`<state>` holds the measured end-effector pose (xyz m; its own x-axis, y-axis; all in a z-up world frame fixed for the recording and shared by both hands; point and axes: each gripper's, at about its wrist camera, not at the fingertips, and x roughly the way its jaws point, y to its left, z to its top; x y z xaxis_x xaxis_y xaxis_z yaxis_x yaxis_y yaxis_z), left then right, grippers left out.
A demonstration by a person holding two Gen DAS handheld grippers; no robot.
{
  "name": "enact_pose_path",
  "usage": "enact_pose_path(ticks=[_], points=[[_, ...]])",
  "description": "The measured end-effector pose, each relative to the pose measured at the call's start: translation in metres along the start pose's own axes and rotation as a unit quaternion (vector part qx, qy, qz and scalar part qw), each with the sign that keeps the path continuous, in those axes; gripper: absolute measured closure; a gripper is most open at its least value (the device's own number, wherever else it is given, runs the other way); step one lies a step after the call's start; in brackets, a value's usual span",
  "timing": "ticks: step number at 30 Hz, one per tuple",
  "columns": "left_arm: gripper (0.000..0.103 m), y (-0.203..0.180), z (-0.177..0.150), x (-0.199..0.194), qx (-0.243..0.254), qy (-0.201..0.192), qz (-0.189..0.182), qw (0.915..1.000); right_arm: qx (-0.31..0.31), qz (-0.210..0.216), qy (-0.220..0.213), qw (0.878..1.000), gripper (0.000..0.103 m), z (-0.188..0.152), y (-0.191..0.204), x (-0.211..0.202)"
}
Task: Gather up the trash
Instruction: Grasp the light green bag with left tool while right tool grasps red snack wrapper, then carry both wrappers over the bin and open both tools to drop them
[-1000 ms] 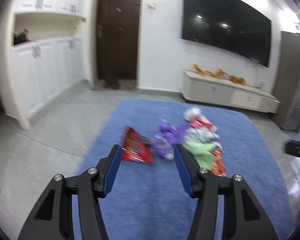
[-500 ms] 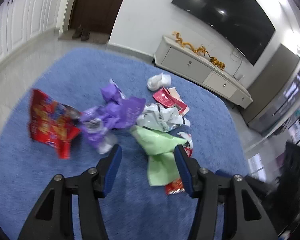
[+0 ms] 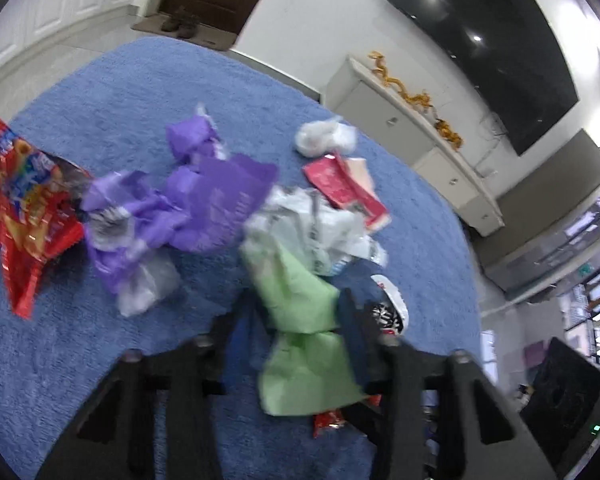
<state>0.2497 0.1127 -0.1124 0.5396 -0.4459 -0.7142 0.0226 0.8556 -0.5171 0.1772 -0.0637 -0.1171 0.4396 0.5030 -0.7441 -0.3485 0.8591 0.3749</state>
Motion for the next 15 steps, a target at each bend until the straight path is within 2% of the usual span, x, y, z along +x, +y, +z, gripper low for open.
enact_pose_path(ticks=[7,15], points=[[0.075,-0.018,-0.019,-0.02,0.033,-0.017,-0.012,0.9992,0.018,0.007,-0.022,1.0,0.093,-0.024,-0.007,-0.039],[0.075,-0.048,-0.049,-0.071,0.083,-0.05,-0.025,0.995,0.027,-0.002,-0.068,0.997,0.093,-0.05,-0.007,-0.098]])
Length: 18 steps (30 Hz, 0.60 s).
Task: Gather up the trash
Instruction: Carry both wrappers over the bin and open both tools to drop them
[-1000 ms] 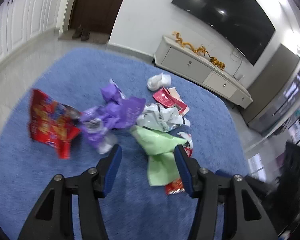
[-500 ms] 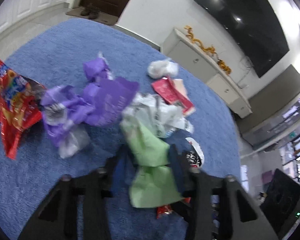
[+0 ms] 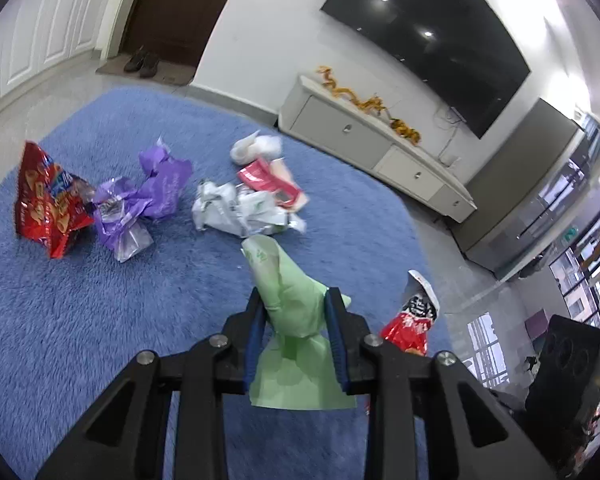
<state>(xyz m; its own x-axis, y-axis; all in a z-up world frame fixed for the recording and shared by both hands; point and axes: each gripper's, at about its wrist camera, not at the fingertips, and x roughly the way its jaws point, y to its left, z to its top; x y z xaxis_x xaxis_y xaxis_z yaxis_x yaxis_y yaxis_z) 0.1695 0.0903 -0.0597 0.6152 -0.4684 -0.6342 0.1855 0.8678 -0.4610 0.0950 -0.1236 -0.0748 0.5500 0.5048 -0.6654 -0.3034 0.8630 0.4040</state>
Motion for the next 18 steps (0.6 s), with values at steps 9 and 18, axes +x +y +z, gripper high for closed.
enact_pose_path(ticks=[9,18], points=[[0.075,-0.066,-0.016,-0.039,0.058,-0.018,-0.035,0.9975,0.033,-0.027,-0.063,0.997,0.093,-0.015,-0.02,-0.071],[0.075,-0.162,-0.039,-0.022,0.137,0.013,-0.082,0.9871,0.088,-0.087,-0.11,0.986,0.093,-0.052,-0.079,-0.149]])
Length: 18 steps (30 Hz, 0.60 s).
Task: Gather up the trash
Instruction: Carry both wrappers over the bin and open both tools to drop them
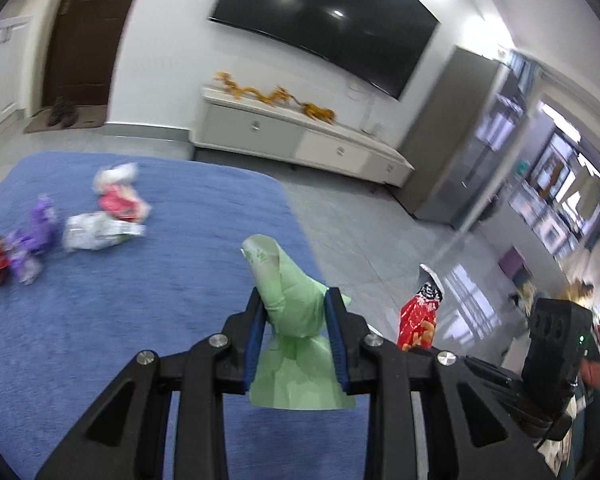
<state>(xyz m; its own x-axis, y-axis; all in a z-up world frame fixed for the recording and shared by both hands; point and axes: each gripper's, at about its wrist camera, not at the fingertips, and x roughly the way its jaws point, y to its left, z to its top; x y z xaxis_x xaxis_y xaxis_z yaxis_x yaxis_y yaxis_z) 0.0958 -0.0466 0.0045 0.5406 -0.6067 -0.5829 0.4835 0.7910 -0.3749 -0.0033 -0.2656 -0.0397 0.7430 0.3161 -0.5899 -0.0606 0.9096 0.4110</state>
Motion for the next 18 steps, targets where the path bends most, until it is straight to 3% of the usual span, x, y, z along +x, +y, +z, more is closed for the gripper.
enact_pose_path(ticks=[9,18], points=[[0.075,-0.101,-0.006,0.091,0.085,0.081,-0.033,0.9925,0.094,-0.065,-0.029,0.993,0.092,-0.016,-0.1,-0.035],[0.074,-0.159,-0.021,0.194,0.127,0.16,-0.026,0.9786,0.15,-0.099,0.001,0.984,0.092,-0.034,-0.174,-0.018]])
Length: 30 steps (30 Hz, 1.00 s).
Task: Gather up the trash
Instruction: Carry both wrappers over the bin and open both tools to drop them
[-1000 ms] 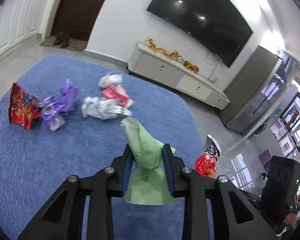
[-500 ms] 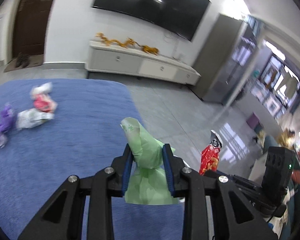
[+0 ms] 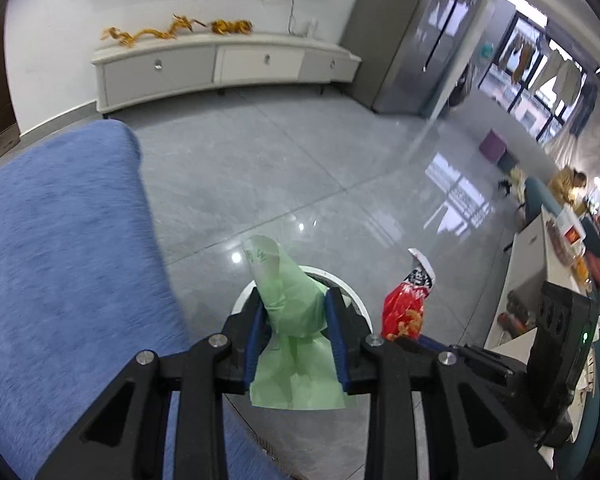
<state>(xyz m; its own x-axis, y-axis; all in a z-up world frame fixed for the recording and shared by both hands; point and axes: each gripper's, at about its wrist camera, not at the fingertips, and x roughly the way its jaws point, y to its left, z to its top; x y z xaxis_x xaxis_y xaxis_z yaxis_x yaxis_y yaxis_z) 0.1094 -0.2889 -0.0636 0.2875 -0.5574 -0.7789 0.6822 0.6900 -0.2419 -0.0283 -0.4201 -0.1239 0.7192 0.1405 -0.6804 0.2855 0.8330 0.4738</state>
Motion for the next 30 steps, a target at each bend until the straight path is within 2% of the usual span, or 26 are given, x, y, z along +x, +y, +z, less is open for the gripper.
enact_pose_path(ticks=[6,11,17,18,20,21,27,30], points=[[0.072,-0.011,0.008,0.056,0.002,0.043,-0.001,0.9991,0.02,-0.017,0.039,0.999,0.092,0.001,-0.034,0.033],[0.072,-0.011,0.012,0.084,-0.004,0.059,-0.001,0.9982,0.029,-0.027,0.061,0.997,0.09,-0.003,-0.051,0.052],[0.067,-0.007,0.018,0.108,-0.02,0.08,-0.023,0.9963,0.043,-0.046,0.087,0.994,0.088,-0.005,-0.069,0.076],[0.065,-0.006,0.018,0.112,-0.023,0.084,-0.027,0.9959,0.046,-0.05,0.09,0.994,0.085,-0.005,-0.072,0.078],[0.056,-0.005,0.018,0.116,-0.028,0.088,-0.033,0.9952,0.05,-0.061,0.098,0.992,0.067,-0.007,-0.076,0.083],[0.054,-0.005,0.017,0.117,-0.03,0.088,-0.037,0.995,0.051,-0.066,0.101,0.991,0.063,-0.008,-0.078,0.084],[0.054,-0.008,0.016,0.11,-0.021,0.081,-0.034,0.9959,0.064,-0.077,0.1,0.99,0.056,-0.014,-0.085,0.079],[0.054,-0.012,0.014,0.096,-0.009,0.064,-0.013,0.9978,0.072,-0.078,0.09,0.99,0.052,-0.012,-0.083,0.071]])
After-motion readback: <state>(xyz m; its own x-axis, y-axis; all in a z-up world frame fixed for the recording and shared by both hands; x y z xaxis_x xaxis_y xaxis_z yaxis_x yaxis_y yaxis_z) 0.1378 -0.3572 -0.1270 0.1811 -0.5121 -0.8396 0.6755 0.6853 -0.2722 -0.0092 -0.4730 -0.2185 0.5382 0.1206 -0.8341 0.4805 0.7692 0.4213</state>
